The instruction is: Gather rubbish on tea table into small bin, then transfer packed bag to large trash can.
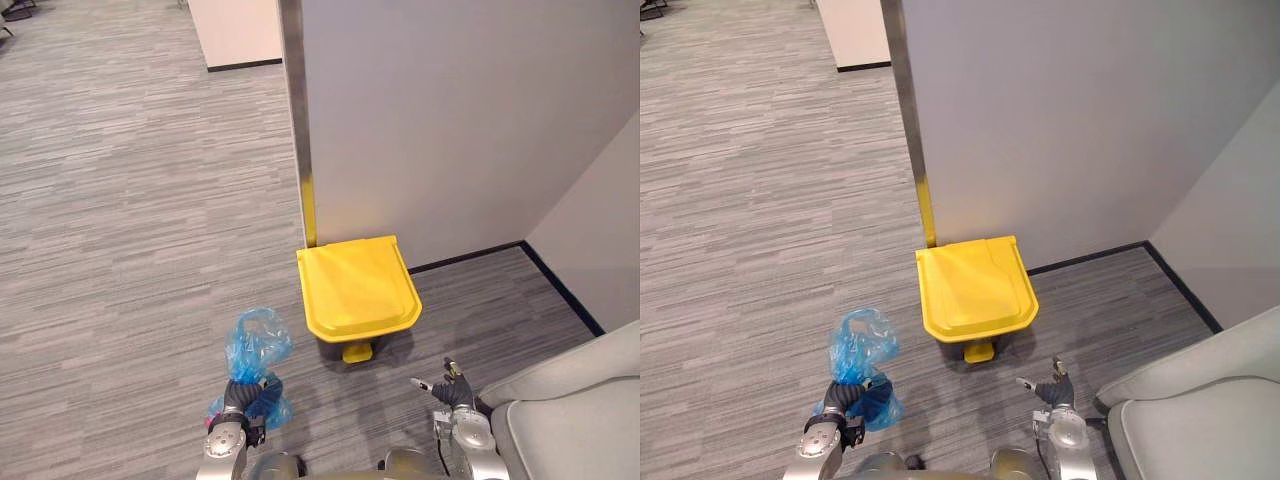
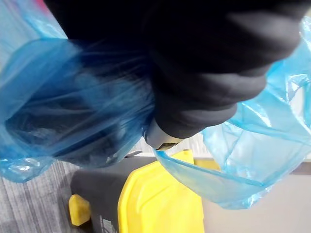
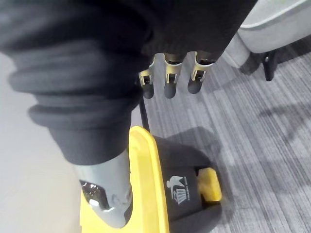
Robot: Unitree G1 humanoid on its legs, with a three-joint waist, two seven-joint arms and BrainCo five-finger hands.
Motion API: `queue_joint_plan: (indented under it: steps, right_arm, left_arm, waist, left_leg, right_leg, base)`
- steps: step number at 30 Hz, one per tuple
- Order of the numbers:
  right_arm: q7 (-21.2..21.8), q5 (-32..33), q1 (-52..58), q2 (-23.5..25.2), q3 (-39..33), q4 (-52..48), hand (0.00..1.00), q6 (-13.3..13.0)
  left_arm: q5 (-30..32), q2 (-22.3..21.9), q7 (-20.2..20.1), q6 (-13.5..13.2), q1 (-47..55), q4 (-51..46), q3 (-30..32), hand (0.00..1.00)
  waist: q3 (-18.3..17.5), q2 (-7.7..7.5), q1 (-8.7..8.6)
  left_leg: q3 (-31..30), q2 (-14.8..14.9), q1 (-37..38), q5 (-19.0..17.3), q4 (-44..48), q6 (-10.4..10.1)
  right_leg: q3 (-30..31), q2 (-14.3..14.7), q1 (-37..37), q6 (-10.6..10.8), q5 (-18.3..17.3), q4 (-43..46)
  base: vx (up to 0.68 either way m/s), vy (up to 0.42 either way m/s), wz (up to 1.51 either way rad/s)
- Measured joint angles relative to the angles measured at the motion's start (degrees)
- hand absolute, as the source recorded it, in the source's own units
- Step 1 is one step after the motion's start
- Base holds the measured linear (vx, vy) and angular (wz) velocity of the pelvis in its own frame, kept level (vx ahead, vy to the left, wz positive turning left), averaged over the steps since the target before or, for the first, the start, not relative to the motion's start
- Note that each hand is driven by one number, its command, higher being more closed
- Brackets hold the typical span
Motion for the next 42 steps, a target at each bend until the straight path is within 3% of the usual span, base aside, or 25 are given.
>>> queue_joint_plan:
  steps: [2,3,6,7,14,22,30,34,42]
  right_arm:
    - [0.0,0.0,0.0,0.0,-0.1,0.4,0.00,0.0]
    - [-0.1,0.1,0.1,-0.1,-0.3,1.8,0.00,-0.2]
    - [-0.1,0.1,-1.2,-2.2,-1.4,2.8,0.00,-0.2]
    - [-0.1,0.1,-1.4,-2.3,-1.6,2.9,0.00,-0.2]
    - [-0.1,0.3,-1.8,-3.7,-3.9,7.0,0.00,-0.3]
    - [-0.1,1.0,-2.4,-4.0,-4.3,11.7,0.00,-0.3]
    - [-0.2,1.9,-2.9,-4.6,-4.3,13.5,0.00,-0.5]
    - [-0.3,1.9,-3.2,-4.5,-4.3,13.4,0.00,-0.5]
    - [-0.3,1.9,-2.8,-4.7,-4.3,13.1,0.00,-0.2]
  left_arm:
    - [0.0,0.0,0.2,-0.1,-1.5,1.6,0.5,1.00]
    - [0.0,0.2,0.3,-0.1,-2.6,3.9,0.7,1.00]
    - [0.0,-1.8,0.2,-0.1,-2.6,4.4,1.0,1.00]
    - [0.0,-2.0,0.1,-0.1,-2.8,4.4,1.0,1.00]
    - [0.0,-2.1,0.0,-0.3,-3.1,7.2,0.8,1.00]
    - [0.0,0.3,0.1,-0.3,-3.1,10.4,0.2,1.00]
    - [0.0,2.1,0.3,-0.3,-2.4,12.5,0.4,1.00]
    - [0.0,3.4,0.4,-0.2,-1.3,12.5,0.6,1.00]
    - [0.0,3.1,0.4,-0.2,-0.9,12.3,1.1,1.00]
  waist:
    - [-0.2,-0.48,-0.66]
    - [-0.3,-0.29,-0.80]
    - [-1.2,3.18,-0.67]
    - [-1.3,3.46,-0.85]
    - [-2.0,3.63,-0.78]
    - [-2.1,3.33,-0.74]
    - [-2.1,3.45,-0.75]
    - [-1.8,2.25,-0.64]
    - [-1.1,2.05,-0.69]
  left_leg:
    - [-1.8,0.8,0.1,0.3,1.3,-1.6]
    - [-4.8,0.4,0.3,-0.1,2.4,-2.6]
    - [-7.6,2.8,1.1,1.1,-1.2,-4.3]
    - [-8.0,3.0,2.1,1.8,-2.9,-4.6]
    - [-9.0,3.1,6.1,4.5,-8.1,-4.6]
    - [-11.6,0.6,5.4,8.2,-8.8,-3.5]
    - [-12.4,0.6,4.7,8.7,-13.2,-2.9]
    - [-11.1,0.1,2.8,8.2,-14.3,-2.9]
    - [-10.4,0.0,-0.7,8.1,-14.0,-3.0]
  right_leg:
    - [0.3,1.3,-1.7,-0.6,0.6,-6.8]
    - [-0.8,1.8,-0.5,-2.1,4.6,-11.3]
    - [-2.2,4.4,1.3,-3.2,5.4,-14.6]
    - [-2.6,4.7,1.8,-3.2,5.4,-15.1]
    - [-3.0,5.3,7.0,-3.3,7.1,-21.7]
    - [-2.5,3.3,11.8,-2.3,14.4,-33.4]
    - [-2.4,3.7,11.9,-1.4,19.7,-39.8]
    - [-0.5,3.5,10.6,-1.2,23.3,-43.5]
    - [3.0,4.3,7.7,-1.0,23.5,-46.9]
  base:
    - [0.21,-0.208,0.57]
    - [0.24,-0.184,0.55]
    - [0.22,-0.163,0.07]
    - [0.16,-0.134,0.14]
    - [0.07,-0.018,0.03]
    - [-0.01,0.070,0.02]
    - [-0.13,0.032,0.02]
    - [-0.21,0.014,-0.25]
    - [-0.07,-0.014,-0.20]
